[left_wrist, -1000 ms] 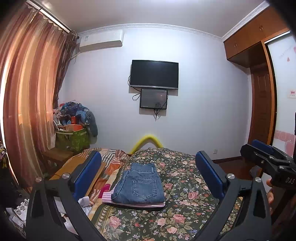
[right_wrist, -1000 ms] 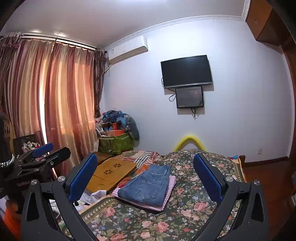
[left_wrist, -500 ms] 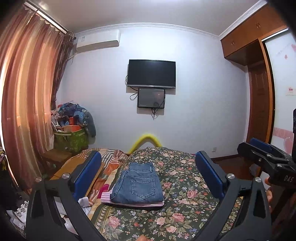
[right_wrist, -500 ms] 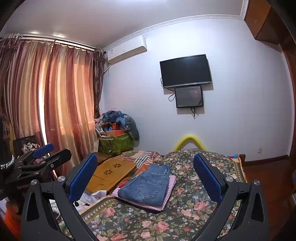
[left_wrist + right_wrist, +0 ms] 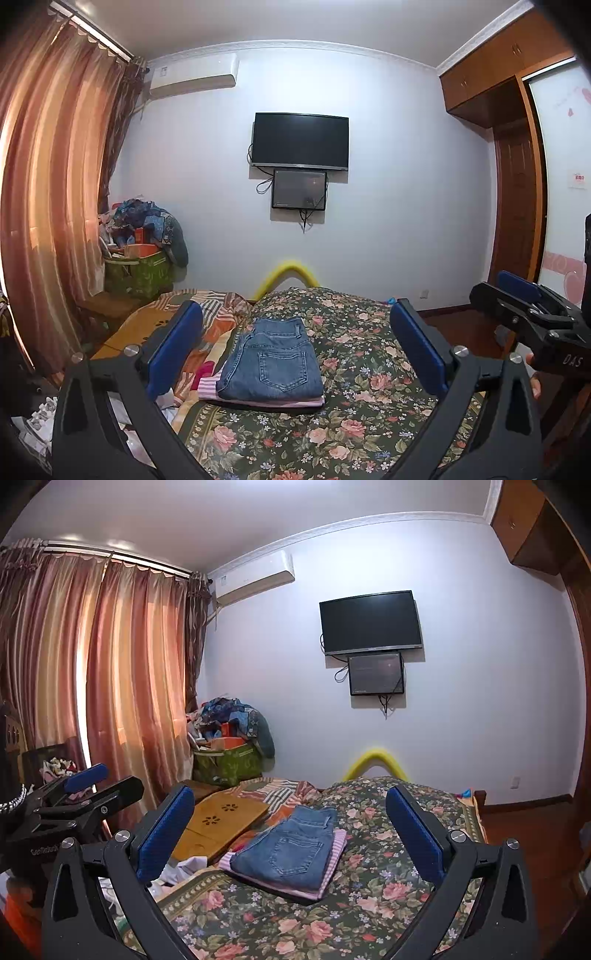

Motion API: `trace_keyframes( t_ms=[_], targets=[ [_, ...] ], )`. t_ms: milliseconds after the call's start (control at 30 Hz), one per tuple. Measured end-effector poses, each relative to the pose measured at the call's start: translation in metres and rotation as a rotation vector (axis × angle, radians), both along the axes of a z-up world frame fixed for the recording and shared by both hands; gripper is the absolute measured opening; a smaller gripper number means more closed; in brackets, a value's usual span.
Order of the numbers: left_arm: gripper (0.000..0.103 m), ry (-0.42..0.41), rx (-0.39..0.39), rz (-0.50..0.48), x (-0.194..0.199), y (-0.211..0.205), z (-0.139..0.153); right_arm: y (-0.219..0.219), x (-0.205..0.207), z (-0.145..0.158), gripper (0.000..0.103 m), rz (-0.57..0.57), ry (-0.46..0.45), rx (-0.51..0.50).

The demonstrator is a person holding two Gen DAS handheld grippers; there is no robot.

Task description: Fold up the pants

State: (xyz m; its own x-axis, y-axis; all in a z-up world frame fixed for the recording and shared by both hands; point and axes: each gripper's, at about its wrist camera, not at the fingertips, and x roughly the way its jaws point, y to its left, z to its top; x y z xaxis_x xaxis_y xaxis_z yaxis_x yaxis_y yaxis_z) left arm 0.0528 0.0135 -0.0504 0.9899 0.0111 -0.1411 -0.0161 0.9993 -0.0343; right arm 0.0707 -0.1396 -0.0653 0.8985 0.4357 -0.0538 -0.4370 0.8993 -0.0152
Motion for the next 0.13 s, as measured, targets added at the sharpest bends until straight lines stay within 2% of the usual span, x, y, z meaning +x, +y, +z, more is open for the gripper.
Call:
trace_keyframes(
  t_ms=[133],
  targets=[
    [0.103, 0.006, 0.002, -0.004, 0.0012, -0.0017, -0.0003, 0.0001, 0.0012, -0.0004, 0.103, 0.002, 0.005, 0.001]
  ],
)
